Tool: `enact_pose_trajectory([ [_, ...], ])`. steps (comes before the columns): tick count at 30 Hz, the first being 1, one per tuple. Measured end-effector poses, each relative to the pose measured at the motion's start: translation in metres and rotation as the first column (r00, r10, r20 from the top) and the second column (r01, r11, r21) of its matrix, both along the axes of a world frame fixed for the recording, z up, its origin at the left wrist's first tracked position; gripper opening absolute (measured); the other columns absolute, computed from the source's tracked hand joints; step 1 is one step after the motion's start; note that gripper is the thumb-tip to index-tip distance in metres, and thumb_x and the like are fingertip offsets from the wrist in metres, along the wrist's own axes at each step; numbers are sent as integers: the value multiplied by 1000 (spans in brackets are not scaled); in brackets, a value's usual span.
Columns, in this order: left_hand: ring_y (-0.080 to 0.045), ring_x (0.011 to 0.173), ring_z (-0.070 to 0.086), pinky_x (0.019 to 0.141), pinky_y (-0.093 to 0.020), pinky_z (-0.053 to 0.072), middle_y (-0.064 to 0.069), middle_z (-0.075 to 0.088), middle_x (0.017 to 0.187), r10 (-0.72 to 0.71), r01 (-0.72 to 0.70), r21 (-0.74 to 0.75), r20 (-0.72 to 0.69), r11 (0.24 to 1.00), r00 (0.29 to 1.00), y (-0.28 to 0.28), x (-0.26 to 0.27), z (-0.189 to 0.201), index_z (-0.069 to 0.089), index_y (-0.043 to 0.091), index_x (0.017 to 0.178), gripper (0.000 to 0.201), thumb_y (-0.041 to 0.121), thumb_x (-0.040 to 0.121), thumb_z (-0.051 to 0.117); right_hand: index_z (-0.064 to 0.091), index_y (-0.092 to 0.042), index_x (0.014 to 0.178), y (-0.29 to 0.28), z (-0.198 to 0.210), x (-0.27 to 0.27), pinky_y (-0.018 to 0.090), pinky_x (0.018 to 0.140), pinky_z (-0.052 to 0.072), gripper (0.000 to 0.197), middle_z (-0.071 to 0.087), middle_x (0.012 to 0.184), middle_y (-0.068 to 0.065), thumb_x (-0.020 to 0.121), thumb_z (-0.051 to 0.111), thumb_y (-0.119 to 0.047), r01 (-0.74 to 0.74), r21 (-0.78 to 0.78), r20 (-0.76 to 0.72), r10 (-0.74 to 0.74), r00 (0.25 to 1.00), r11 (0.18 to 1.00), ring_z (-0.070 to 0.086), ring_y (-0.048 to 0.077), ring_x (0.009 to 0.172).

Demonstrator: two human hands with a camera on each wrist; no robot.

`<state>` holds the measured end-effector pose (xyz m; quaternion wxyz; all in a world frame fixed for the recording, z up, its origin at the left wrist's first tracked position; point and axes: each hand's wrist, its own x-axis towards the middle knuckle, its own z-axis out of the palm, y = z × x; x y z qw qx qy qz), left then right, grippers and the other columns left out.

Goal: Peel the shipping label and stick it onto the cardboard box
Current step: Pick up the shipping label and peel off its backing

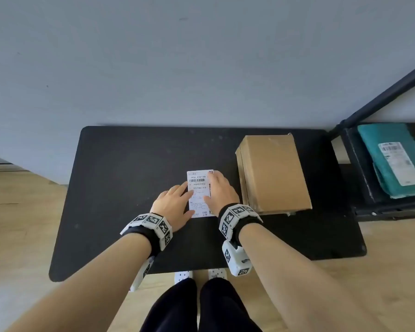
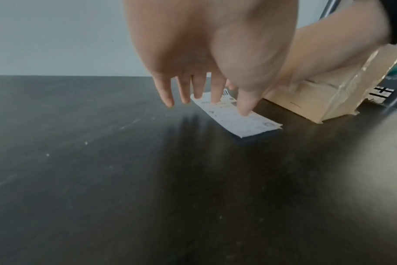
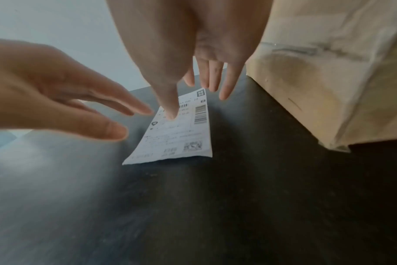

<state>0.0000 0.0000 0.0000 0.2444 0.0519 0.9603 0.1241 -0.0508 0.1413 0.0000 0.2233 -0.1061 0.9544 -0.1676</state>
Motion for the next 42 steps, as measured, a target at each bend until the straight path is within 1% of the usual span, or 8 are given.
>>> enact_pose_trajectory([
  [5, -20, 151, 1, 123, -44, 7, 3, -1, 163, -75, 77, -55, 30, 996, 997, -2, 6, -19, 11, 29, 152, 64, 49, 96, 36, 19, -13, 148, -4, -9, -18, 41, 112, 34, 74, 20, 159, 7, 89, 63, -18, 7, -3, 33, -7, 999, 1000, 25, 23, 144],
  [13, -20, 151, 0, 123, -44, 6, 5, 0, 163, -105, 109, -79, 50, 991, 993, -9, 7, -26, 7, 30, 152, 63, 46, 98, 35, 39, -15, 138, -11, -14, -35, 41, 98, 48, 57, 47, 139, 8, 87, 65, -14, -6, 31, 2, 6, 1000, 999, 50, 24, 123],
  [19, -18, 151, 1, 123, -43, 5, 4, 1, 163, -93, 96, -59, 65, 994, 994, -6, 4, -24, 9, 27, 152, 64, 41, 98, 40, 50, -12, 124, -14, -8, -40, 39, 90, 52, 37, 55, 121, 10, 89, 62, -15, 12, 41, -23, -11, 1000, 999, 56, 25, 108],
  [22, -19, 150, 8, 122, -39, 13, 2, 8, 162, -73, 74, -7, 81, 997, 994, -5, 0, -16, 20, 24, 151, 59, 36, 98, 42, 56, -10, 107, -14, -1, -40, 40, 81, 55, 15, 60, 108, 10, 93, 53, -14, -10, 48, 2, 10, 1000, 999, 62, 26, 92],
  [27, -18, 141, 35, 108, -38, 41, 4, 28, 157, 162, -168, 141, 57, 976, 985, -9, -18, 6, 32, 24, 146, 53, 24, 95, 48, 60, -11, 99, -11, 11, -36, 39, 76, 58, 10, 69, 92, 9, 94, 52, -16, -1, -38, 85, 4, 996, 999, 67, 24, 81],
  [32, -23, 127, 51, 96, -40, 50, 0, 37, 151, 238, -234, 159, -10, 959, 971, -15, -34, 40, 24, 23, 148, 60, 22, 95, 51, 65, -13, 93, -6, 31, -31, 38, 80, 57, 11, 71, 93, 8, 92, 54, -13, 50, -176, 123, -29, 992, 983, 67, 23, 84],
  [37, -20, 113, 61, 96, -36, 50, 1, 63, 127, 208, -201, 117, -55, 973, 977, -13, -41, 74, 55, 21, 128, 33, 27, 96, 48, 65, -14, 93, 1, 64, -31, 31, 75, 54, 10, 72, 95, 7, 92, 57, -18, 32, -235, 81, -13, 997, 972, 67, 21, 83],
  [42, -21, 102, 66, 88, -37, 54, 2, 71, 113, 249, -235, 136, -101, 962, 963, -7, -46, 105, 66, 22, 109, 25, 30, 95, 48, 67, -16, 94, 11, 97, -38, 28, 76, 47, 13, 73, 99, 3, 93, 55, -19, 5, -262, 5, -4, 1000, 965, 66, 20, 89],
])
